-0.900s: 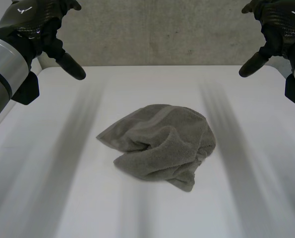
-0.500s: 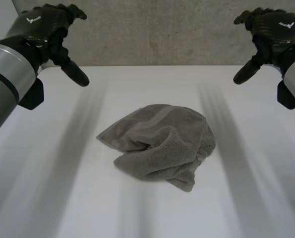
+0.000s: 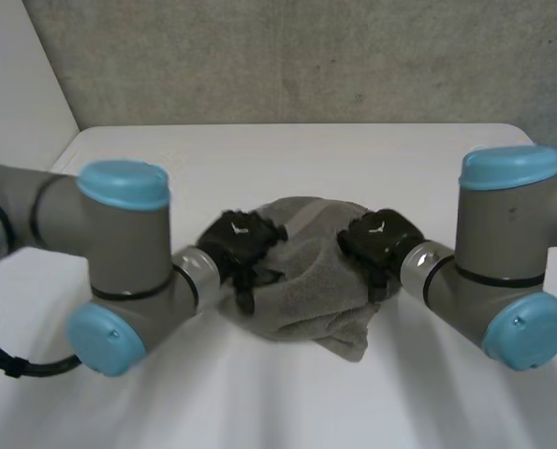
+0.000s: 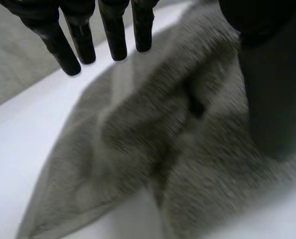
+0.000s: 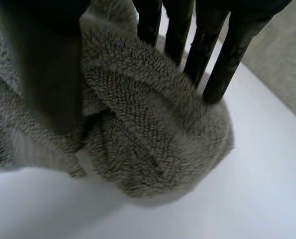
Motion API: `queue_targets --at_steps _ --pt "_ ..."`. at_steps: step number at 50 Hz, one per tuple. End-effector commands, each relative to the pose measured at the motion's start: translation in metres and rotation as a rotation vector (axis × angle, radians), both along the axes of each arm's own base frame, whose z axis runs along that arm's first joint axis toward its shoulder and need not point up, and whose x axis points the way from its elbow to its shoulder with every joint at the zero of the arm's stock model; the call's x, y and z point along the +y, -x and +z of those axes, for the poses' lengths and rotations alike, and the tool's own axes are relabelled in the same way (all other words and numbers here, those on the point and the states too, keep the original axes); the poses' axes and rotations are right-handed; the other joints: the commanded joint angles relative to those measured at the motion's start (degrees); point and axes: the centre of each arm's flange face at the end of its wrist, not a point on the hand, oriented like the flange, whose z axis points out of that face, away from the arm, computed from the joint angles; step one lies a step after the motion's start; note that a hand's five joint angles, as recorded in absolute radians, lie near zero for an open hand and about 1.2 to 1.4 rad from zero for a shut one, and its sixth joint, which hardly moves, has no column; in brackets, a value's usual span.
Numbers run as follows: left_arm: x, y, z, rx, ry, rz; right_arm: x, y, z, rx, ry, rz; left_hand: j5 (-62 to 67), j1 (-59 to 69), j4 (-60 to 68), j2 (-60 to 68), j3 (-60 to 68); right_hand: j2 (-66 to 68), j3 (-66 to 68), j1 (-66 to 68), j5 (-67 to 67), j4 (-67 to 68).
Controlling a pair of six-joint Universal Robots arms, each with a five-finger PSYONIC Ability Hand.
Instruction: Fold the towel.
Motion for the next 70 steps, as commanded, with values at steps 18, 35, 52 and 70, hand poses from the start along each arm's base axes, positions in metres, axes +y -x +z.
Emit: queue_targets --at_steps 18,35,52,70 --pt "0.061 -0.012 0.103 0.214 0.109 -0.028 0.033 0.01 0.133 -0.228 0.264 0.083 51.92 61.41 61.63 61.2 62.01 43.7 44.01 43.1 43.34 44.01" --pt "0.103 -0.021 0.093 0.438 -0.219 0.006 -0.024 -0.01 0.077 -0.253 0.17 0.214 51.92 61.41 61.63 61.2 62.01 43.7 44.01 43.1 43.34 44.01" --pt "0.029 -0.01 0.053 0.401 -0.249 0.15 -0.066 -0.013 0.07 -0.187 0.31 -0.089 35.87 45.36 45.58 45.14 45.96 -26.3 -25.99 -26.9 -26.66 -25.99" --pt "0.014 -0.062 0.062 0.396 -0.218 0.303 0.05 0.034 0.078 -0.143 0.18 -0.019 -15.68 -6.18 -5.96 -6.4 -5.58 -26.3 -25.99 -26.9 -26.66 -25.99"
